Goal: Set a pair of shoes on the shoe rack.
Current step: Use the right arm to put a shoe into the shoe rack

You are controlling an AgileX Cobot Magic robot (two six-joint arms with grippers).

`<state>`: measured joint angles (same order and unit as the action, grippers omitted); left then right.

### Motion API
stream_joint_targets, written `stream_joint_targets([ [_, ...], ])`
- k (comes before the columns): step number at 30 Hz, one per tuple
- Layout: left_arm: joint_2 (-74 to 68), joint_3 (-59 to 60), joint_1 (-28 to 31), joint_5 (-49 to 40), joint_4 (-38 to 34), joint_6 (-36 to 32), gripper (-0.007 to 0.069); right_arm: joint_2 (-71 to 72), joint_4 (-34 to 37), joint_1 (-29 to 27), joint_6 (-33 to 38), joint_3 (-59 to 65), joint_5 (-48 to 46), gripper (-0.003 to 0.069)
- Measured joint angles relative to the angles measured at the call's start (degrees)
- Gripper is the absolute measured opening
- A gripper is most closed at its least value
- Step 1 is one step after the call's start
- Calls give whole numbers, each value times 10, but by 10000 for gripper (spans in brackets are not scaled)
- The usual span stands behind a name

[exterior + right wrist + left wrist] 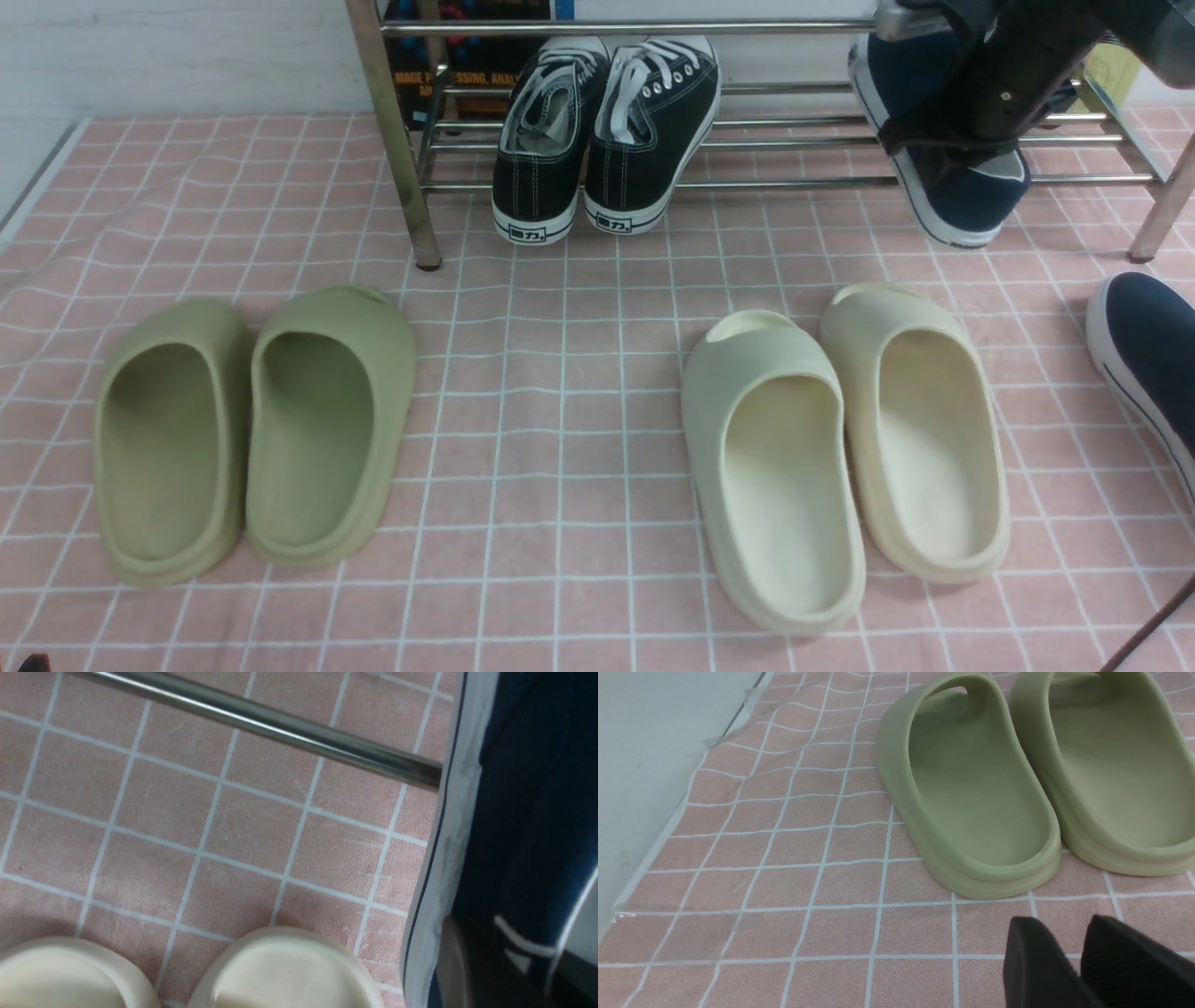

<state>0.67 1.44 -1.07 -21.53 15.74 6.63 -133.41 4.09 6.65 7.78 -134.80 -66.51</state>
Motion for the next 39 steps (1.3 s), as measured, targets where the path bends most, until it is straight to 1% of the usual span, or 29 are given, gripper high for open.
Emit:
stream_joint_targets([
  [2, 0, 0, 0, 0, 0, 0, 195, 0, -1, 0, -3, 0, 4, 32],
  [6, 0, 0, 0, 0, 0, 0, 199, 0, -4, 0, -13, -2, 18, 98],
  [8, 0, 0, 0, 0, 0, 0, 200, 3, -5, 0, -23, -4, 19, 169],
  [11, 0, 0, 0, 0, 0, 0, 202, 20, -6, 1, -31, -6, -4, 309],
  [12, 0, 0, 0, 0, 0, 0, 202, 27, -6, 1, -31, -6, -15, 342],
  [13, 0, 0, 0, 0, 0, 0, 202, 30, -6, 1, -31, -6, -21, 350],
  [14, 0, 0, 0, 0, 0, 0, 204, 46, -6, 1, -23, -6, -40, 412],
  [16, 0, 0, 0, 0, 0, 0, 208, 62, -6, 1, -10, -1, -47, 439],
  [18, 0, 0, 0, 0, 0, 0, 211, 93, -8, 1, -3, 26, -48, 442],
  [20, 0, 0, 0, 0, 0, 0, 212, 115, -11, 2, -1, 53, -48, 426],
  [21, 0, 0, 0, 0, 0, 0, 213, 131, -14, 2, 1, 75, -48, 407],
  [23, 0, 0, 0, 0, 0, 0, 216, 182, -32, 2, 4, 151, -48, 302],
  [24, 0, 0, 0, 0, 0, 0, 216, 188, -41, 2, 4, 164, -48, 280],
  [27, 0, 0, 0, 0, 0, 0, 218, 220, -62, 2, 5, 259, -45, 109],
  [28, 0, 0, 0, 0, 0, 0, 220, 222, -69, 2, 5, 296, -28, 32],
  [29, 0, 0, 0, 0, 0, 0, 220, 219, -71, 2, 5, 318, -5, 0],
  [30, 0, 0, 0, 0, 0, 0, 220, 217, -71, 2, 5, 326, 5, -7],
  [31, 0, 0, 0, -1, 0, 0, 222, 203, -72, 2, 3, 350, 51, -16],
  [32, 0, 0, 0, -1, 0, 0, 222, 200, -72, 2, 3, 350, 56, -17],
  [33, 0, 0, 0, -1, 0, 0, 222, 179, -74, 2, -3, 356, 98, -16],
  [34, 0, 0, 0, -1, 0, 0, 222, 169, -75, 2, -9, 356, 117, -16],
  [38, 0, 0, 0, -1, 0, 0, 223, 128, -85, 2, -39, 329, 172, -16],
  [39, 0, 0, 0, -1, 0, 0, 223, 126, -85, 2, -41, 327, 172, -16],
])
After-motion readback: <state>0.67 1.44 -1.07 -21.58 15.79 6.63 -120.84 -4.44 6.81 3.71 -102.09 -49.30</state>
